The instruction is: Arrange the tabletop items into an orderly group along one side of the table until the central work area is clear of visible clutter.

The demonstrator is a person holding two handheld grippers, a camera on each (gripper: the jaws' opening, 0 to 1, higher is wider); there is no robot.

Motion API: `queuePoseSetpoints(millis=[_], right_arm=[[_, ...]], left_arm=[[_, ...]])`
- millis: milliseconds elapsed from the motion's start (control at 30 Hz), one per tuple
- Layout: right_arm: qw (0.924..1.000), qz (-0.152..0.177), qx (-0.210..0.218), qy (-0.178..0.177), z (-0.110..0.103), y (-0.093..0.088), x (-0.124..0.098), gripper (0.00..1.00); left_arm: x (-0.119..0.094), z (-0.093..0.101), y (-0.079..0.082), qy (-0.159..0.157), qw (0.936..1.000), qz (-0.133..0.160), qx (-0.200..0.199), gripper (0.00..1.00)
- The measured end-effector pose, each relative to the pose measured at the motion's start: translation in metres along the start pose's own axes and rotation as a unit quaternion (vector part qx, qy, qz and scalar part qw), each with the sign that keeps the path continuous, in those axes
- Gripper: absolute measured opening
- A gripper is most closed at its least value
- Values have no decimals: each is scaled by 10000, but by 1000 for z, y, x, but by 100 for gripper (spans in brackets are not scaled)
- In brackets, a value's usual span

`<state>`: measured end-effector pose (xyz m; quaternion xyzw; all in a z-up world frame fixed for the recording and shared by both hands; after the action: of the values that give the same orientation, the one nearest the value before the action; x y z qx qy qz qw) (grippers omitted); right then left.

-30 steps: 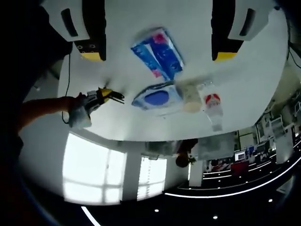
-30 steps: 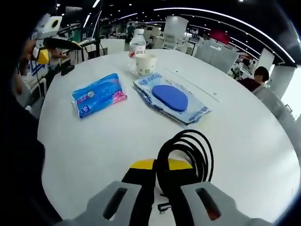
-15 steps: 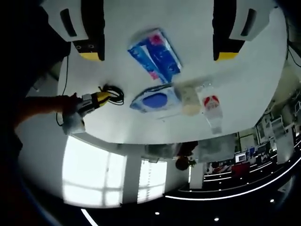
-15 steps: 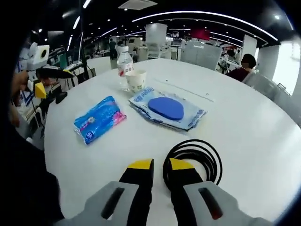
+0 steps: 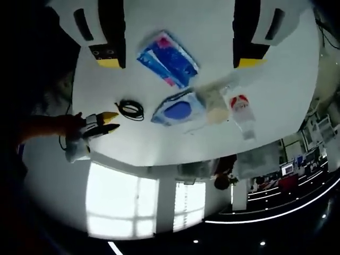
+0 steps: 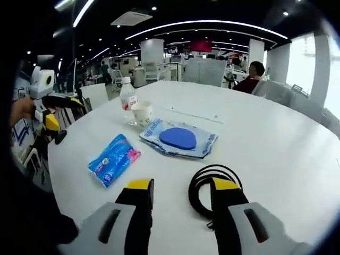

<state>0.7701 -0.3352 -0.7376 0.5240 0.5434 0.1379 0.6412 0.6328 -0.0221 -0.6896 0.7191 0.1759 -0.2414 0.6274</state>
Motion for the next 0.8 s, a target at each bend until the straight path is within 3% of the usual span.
queuePoseSetpoints(millis=[100, 267, 367, 467, 533, 733, 800], right_arm=[[9997, 62, 152, -164, -9, 2, -6, 54], [9985, 78, 442, -301, -23, 1, -7, 65], [9949, 151, 920, -375, -37, -2, -8, 75], [9929, 302, 1053, -455, -49, -4, -8, 76], [9926, 190, 1123, -428, -61, -7, -6, 76], [9933, 292, 1056, -356, -87, -5, 3, 77], [9927, 292, 1133, -282, -101, -6, 9, 75]], left_arm=[[2, -4, 3, -84, 9989, 42, 456, 77], [11, -12, 10, -328, 9978, 104, 562, 77], [21, -14, 17, -599, 9946, 166, 836, 74], [31, -16, 20, -852, 9897, 162, 1140, 73], [39, -18, 23, -975, 9872, 212, 1240, 71], [62, -20, 24, -1208, 9811, 133, 1503, 64], [72, -18, 22, -1261, 9760, 59, 1774, 62]])
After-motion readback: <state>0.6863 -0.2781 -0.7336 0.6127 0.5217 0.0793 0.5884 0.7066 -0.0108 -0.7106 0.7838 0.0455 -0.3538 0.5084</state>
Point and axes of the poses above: the point that each gripper's makers call its tool centre point, and the gripper's own axes: x roughly forward along the fingers, z roughly to its right, y roughly out of its top, the point moved 7 cm from there along -x, roughly backward along the fingers, and after that the axes turned 14 degrees about y, right-handed, at the moved point
